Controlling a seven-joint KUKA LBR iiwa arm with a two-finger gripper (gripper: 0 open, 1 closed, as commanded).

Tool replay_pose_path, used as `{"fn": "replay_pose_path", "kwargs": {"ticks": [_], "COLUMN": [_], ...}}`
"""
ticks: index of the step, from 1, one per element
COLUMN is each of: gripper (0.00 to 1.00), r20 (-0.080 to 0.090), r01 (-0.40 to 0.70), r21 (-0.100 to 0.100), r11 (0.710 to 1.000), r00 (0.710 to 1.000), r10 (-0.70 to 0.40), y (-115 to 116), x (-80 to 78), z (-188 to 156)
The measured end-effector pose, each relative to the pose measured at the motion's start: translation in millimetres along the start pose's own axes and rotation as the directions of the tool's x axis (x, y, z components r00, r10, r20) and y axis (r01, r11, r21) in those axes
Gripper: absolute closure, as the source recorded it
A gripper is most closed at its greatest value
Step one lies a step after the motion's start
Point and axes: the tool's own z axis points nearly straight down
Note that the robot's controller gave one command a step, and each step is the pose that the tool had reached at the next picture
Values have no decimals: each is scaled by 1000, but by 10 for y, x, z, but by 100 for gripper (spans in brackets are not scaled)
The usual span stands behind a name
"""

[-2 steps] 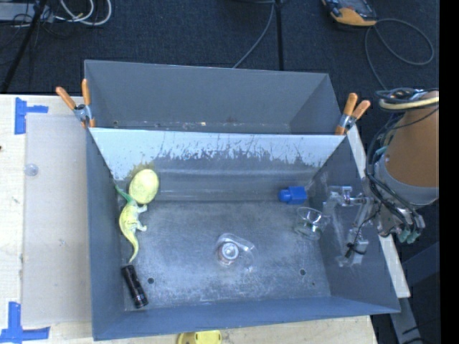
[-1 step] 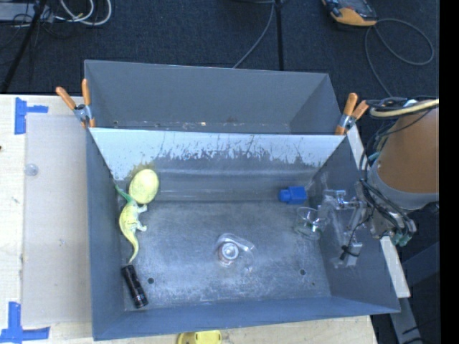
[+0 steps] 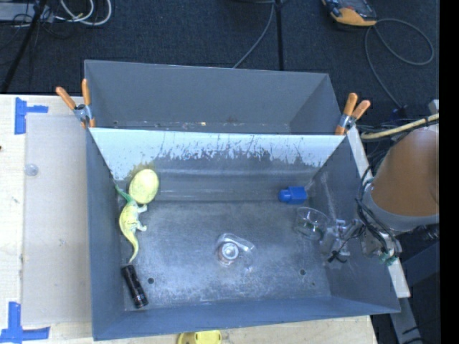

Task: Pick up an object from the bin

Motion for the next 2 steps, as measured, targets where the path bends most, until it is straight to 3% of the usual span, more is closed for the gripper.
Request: {"fn": "replay_pose_path", "kwargs": {"ticks": [1,2], "gripper": [0,0], "r20": [0,0], "r01": [3,4], "r21": [0,0], "r11": [1000,1000], "r00": [1000,1000], "r10": [-3,-4], "y": [5,5], "x": [0,-1], "z": [0,0]}}
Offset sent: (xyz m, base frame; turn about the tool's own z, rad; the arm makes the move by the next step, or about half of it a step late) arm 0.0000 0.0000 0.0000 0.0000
